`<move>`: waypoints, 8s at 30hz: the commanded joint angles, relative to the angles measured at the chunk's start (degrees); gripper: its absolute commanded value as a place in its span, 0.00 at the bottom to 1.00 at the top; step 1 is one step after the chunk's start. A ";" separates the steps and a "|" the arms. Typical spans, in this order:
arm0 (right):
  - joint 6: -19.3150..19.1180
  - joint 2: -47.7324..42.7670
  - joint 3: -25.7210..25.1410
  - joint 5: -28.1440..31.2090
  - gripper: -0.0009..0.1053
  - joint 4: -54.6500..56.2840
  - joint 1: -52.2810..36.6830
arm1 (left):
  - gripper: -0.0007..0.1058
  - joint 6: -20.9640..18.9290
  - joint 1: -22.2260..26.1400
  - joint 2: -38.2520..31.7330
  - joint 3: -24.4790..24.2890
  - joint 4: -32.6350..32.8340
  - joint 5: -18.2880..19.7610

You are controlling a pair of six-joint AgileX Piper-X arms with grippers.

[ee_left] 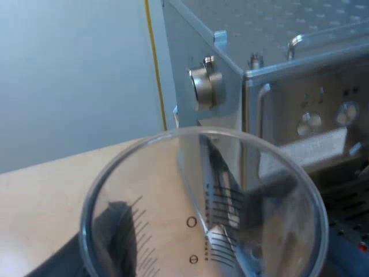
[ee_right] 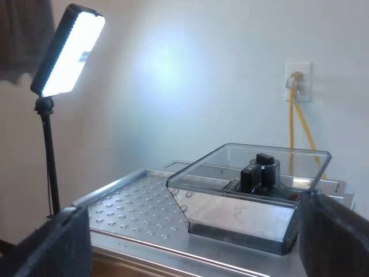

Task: Pour the beans into the coffee machine

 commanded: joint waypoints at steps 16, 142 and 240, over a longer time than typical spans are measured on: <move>-0.94 -0.26 -0.53 0.09 0.75 -1.22 0.09 | 0.21 0.32 -7.70 27.65 -28.34 -0.41 -1.96; -0.94 -0.26 -0.53 -0.25 0.75 0.96 0.09 | 0.21 111.34 -23.27 70.54 -70.56 -6.94 -12.22; 3.17 8.42 3.67 -25.11 0.75 20.41 0.09 | 0.21 1.51 8.26 5.22 5.08 -5.57 6.46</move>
